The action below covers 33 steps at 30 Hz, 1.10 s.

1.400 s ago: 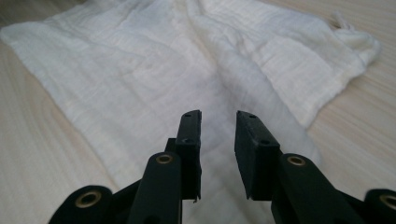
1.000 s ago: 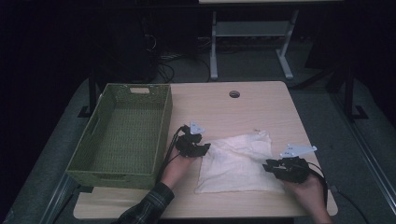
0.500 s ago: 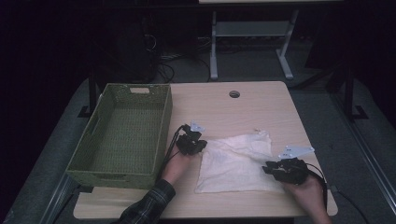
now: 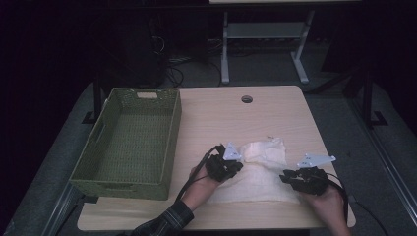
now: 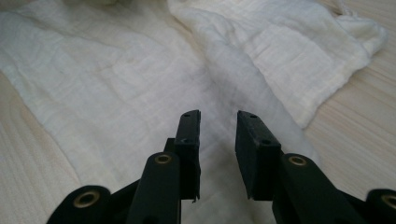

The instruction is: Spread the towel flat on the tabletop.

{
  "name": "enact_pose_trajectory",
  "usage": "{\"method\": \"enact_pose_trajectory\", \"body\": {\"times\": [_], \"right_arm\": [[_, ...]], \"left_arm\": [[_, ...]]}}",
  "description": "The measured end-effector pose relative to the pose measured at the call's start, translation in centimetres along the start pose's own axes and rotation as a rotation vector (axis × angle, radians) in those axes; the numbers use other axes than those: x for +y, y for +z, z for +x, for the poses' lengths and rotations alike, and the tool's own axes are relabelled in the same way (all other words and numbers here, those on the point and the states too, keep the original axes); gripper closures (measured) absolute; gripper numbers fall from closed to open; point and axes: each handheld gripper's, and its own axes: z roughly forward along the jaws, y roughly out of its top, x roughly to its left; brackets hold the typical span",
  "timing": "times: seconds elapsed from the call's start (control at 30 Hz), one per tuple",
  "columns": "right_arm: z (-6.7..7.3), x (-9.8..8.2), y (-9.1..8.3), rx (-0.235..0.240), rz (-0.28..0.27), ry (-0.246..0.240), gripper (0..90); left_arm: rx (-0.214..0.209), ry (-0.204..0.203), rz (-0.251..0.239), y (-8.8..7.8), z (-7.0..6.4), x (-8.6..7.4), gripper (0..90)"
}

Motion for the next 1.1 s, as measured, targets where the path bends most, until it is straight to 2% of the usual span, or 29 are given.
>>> {"method": "enact_pose_trajectory", "body": {"times": [0.13,0.23,0.3,0.37,0.43,0.5,0.57,0.7,0.83,0.97,1.1], "right_arm": [[-0.1,-0.1,-0.1,-0.006,0.003,0.002,70.1],[-0.2,-0.2,-0.2,-0.014,0.000,-0.003,70.0],[-0.3,-0.2,-0.2,-0.015,0.002,0.001,70.1],[-0.4,-0.2,-0.3,-0.018,-0.006,0.001,70.1],[-0.4,-0.1,-0.3,-0.018,-0.009,0.000,70.0],[-0.4,-0.1,-0.3,-0.020,-0.010,-0.002,69.7],[-0.4,-0.1,-0.3,-0.020,-0.009,-0.003,69.7],[-0.3,-0.1,-0.2,-0.018,-0.006,-0.002,69.4],[-0.2,-0.1,-0.1,-0.020,-0.006,-0.005,69.4],[-0.3,-0.1,-0.1,-0.023,-0.001,-0.004,69.3],[-0.3,-0.2,-0.2,-0.026,0.004,-0.002,69.3]], "left_arm": [[-0.073,0.009,0.051,1.4,-1.5,-0.9,87.4],[-0.096,0.038,0.094,2.2,-2.7,-1.6,87.3],[-0.103,0.044,0.093,2.3,-3.0,-1.8,86.2],[-0.130,0.022,0.085,2.1,-2.8,-1.8,79.3],[-0.119,0.020,0.059,1.5,-2.3,-1.7,70.3],[-0.099,0.010,0.033,0.7,-1.8,-1.4,65.5],[-0.061,-0.003,0.002,-0.4,-0.8,-1.2,64.4],[0.013,-0.074,-0.026,-1.8,1.9,-1.3,64.5],[0.045,-0.116,-0.024,-2.3,3.4,-1.9,64.0],[0.035,-0.131,-0.008,-2.2,3.5,-2.3,60.6],[0.025,-0.117,0.029,-2.1,2.6,-2.9,58.6]]}}
